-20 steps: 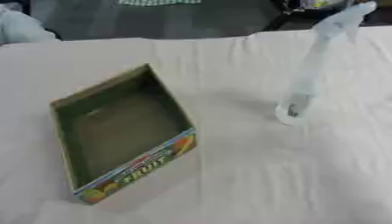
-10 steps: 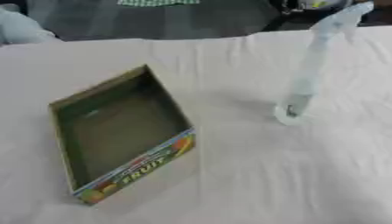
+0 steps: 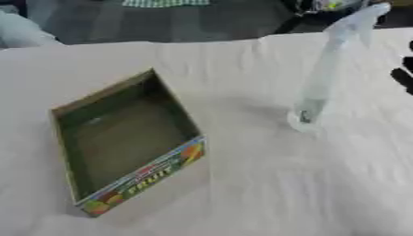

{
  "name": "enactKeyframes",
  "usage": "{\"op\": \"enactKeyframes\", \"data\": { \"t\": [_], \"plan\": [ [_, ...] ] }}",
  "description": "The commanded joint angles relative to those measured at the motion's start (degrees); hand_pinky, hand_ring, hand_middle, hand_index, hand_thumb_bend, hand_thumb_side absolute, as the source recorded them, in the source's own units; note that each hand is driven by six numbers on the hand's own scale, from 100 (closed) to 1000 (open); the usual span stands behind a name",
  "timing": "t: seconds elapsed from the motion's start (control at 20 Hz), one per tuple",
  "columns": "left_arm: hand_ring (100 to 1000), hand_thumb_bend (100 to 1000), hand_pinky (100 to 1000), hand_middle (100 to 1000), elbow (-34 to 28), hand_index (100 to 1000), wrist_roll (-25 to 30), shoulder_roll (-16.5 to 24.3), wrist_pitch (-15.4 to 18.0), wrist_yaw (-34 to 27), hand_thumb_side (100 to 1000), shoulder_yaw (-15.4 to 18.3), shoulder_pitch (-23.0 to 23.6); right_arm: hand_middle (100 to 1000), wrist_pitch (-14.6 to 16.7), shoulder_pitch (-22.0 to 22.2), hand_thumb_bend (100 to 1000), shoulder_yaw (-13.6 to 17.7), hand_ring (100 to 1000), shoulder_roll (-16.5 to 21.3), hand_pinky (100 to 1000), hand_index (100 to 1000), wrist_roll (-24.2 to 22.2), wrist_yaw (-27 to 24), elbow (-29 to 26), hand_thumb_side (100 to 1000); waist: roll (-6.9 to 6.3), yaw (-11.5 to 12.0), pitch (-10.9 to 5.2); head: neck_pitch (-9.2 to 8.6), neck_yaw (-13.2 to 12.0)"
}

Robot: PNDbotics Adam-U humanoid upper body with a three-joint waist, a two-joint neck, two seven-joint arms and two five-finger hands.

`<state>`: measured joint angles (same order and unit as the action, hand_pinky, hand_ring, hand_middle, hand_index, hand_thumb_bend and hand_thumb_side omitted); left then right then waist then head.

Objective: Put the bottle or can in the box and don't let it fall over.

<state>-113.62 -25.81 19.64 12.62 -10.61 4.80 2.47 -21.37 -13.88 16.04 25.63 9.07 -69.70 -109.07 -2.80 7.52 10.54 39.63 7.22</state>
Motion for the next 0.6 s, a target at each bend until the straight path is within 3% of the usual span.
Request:
{"op": "enactKeyframes", "data": {
  "t": [0.05, 0.6],
  "plan": [
    [1000, 795, 1000, 999, -1.0, 784, 0.2, 1.7, 0.0, -0.1, 649, 0.3, -0.2, 192, -1.4, -1.3, 772, -0.5, 100, -0.2, 100, 1000, 1.7, -2.9, 0.2, 1000, -0.04, -0.1, -1.29, -0.36, 0.2],
    [1000, 796, 1000, 999, -1.0, 783, 0.3, 1.7, 0.0, -0.2, 649, 0.3, -0.1, 156, -3.5, -2.2, 790, -1.6, 100, -2.1, 100, 1000, 7.3, -12.1, -0.5, 1000, 0.17, 0.1, -1.56, -0.35, 0.1]
  ]
}}
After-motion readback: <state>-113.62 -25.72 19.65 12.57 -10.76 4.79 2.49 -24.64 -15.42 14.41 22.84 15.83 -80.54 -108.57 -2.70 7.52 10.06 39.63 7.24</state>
